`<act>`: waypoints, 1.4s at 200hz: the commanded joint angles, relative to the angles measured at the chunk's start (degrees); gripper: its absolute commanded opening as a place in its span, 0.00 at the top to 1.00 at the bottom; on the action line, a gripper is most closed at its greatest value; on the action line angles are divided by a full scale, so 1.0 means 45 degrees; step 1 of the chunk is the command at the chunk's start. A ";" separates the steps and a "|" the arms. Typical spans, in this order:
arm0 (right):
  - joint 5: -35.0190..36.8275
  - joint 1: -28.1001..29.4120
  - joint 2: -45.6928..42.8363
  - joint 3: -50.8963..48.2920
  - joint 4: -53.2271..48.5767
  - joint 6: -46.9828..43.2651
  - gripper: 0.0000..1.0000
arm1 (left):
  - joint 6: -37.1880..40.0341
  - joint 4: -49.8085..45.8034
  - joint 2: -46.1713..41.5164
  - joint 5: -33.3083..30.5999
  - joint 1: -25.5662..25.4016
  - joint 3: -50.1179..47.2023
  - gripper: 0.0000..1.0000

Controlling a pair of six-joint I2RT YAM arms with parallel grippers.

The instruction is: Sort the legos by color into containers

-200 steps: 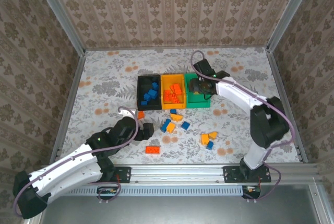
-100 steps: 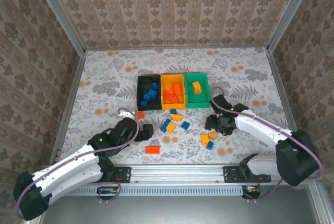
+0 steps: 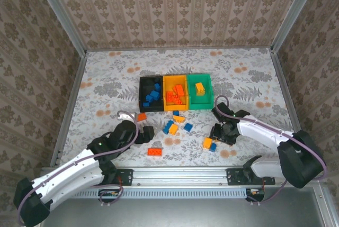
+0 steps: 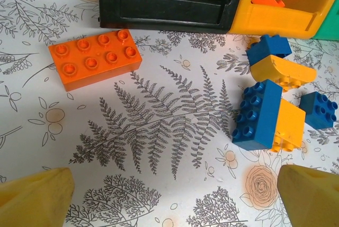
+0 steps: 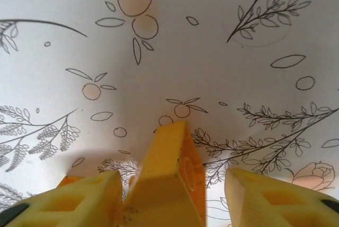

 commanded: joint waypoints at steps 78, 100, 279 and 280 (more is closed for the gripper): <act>0.0676 0.0093 -0.0209 0.3886 -0.1591 -0.2187 0.77 | 0.0008 -0.0124 -0.0238 0.0365 0.0310 0.0002 0.00; 0.0967 0.0202 0.0666 0.5864 -0.1343 -0.2940 0.77 | -0.0015 -0.0104 -0.0220 0.0387 0.0324 0.0034 0.00; 0.3133 0.0319 0.4625 0.8936 0.1251 -0.4127 0.33 | 0.0585 -0.1361 0.0319 0.1689 0.0373 0.0884 0.00; 0.3121 0.0331 0.4569 0.8892 0.1231 -0.4116 0.33 | 0.0607 -0.1396 0.0382 0.1710 0.0351 0.0922 0.00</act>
